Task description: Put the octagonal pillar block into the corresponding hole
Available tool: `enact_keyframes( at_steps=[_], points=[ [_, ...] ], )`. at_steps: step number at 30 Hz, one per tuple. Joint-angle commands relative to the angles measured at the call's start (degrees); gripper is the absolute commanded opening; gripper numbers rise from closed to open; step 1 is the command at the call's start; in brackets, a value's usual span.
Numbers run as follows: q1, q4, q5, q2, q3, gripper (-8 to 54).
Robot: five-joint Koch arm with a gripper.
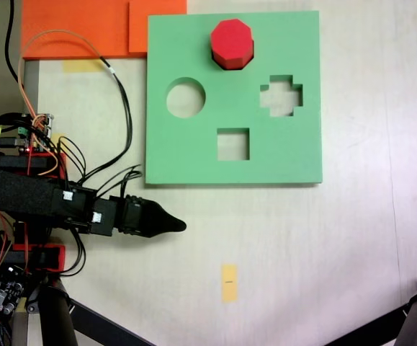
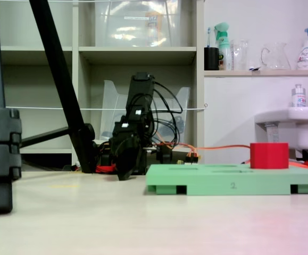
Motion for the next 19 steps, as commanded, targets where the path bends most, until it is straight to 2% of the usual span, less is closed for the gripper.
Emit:
enact_keyframes(
  at_steps=[1, 19],
  points=[
    [0.0, 2.8, 0.5, 4.6, 4.1, 34.7],
    [0.0, 2.3, 0.6, 4.5, 4.1, 34.8]
  ],
)
